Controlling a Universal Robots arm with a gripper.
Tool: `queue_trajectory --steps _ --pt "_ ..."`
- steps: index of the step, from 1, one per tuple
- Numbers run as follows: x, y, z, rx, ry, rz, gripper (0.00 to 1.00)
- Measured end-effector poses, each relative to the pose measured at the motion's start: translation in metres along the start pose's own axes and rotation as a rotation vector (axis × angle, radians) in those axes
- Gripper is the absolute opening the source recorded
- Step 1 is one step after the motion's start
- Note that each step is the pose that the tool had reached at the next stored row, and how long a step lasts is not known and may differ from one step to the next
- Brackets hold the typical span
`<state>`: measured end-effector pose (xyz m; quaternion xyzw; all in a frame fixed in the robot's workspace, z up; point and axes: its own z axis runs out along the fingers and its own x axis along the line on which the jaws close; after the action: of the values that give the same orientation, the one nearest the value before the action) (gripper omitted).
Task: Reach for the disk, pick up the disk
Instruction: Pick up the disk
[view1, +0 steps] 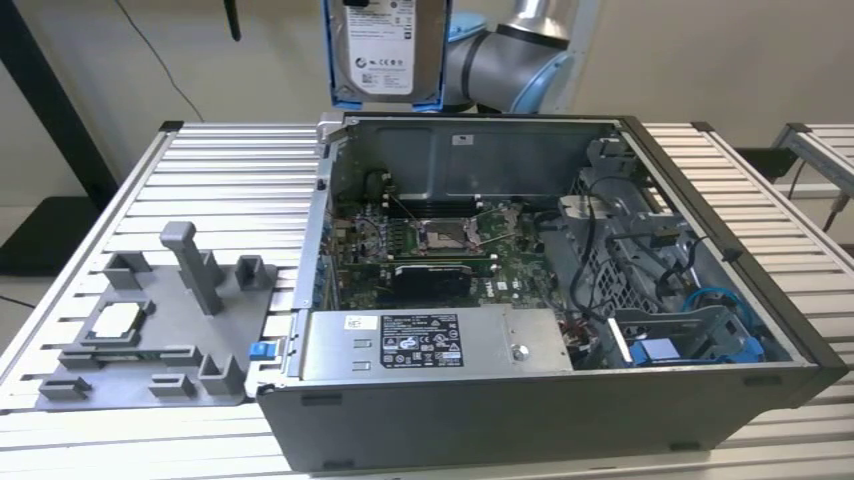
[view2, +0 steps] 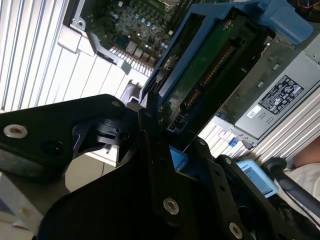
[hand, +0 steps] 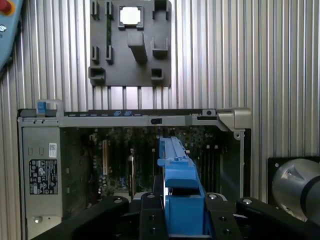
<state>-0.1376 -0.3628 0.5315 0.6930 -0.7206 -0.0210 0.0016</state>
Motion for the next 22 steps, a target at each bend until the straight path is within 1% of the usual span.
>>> queue_trajectory --steps 6,10,22 --pt "-0.0006 -0.0159 0.0005 0.0000 0.0001 0.000 0.00" --pt "-0.0009 -0.0249 0.0008 0.0000 0.0001 0.000 0.00" --pt "-0.0017 -0.0457 0.0018 0.0000 0.0001 0.000 0.00"
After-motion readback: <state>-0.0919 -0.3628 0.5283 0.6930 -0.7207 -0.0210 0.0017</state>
